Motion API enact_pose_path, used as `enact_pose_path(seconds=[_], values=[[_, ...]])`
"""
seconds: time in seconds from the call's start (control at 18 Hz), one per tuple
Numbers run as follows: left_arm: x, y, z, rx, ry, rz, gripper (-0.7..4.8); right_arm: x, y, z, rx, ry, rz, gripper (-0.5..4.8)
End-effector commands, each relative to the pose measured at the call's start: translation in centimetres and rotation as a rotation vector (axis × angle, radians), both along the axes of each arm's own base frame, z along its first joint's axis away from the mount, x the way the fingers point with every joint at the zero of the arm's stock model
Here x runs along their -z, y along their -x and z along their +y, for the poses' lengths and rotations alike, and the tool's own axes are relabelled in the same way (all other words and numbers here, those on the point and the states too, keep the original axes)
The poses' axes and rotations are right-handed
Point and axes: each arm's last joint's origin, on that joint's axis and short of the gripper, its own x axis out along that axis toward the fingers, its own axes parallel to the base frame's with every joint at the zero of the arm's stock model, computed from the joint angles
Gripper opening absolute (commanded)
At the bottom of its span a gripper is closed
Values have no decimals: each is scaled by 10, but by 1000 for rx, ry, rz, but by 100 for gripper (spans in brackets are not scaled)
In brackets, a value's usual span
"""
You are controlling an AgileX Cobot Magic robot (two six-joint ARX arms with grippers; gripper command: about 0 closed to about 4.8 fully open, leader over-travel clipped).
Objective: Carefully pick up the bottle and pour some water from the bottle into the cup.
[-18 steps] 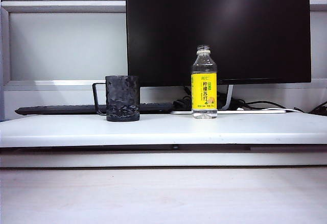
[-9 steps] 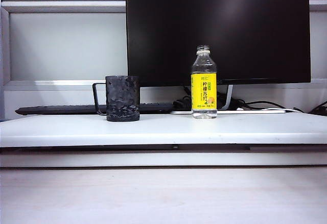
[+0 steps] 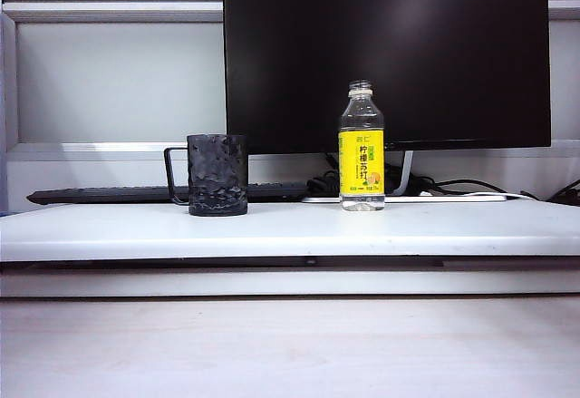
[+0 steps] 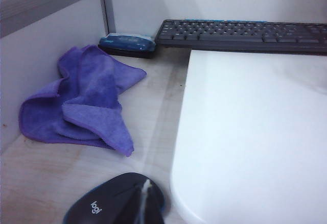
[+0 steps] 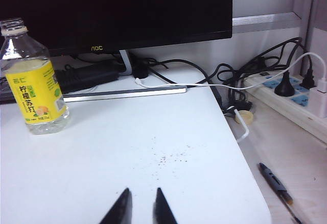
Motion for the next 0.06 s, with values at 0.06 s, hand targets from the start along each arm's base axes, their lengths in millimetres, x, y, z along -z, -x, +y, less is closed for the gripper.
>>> enact_pose_path(seconds=[0.06], values=[[-1, 0, 0, 4, -2, -12, -4, 0, 0, 0, -5, -5, -9, 63]])
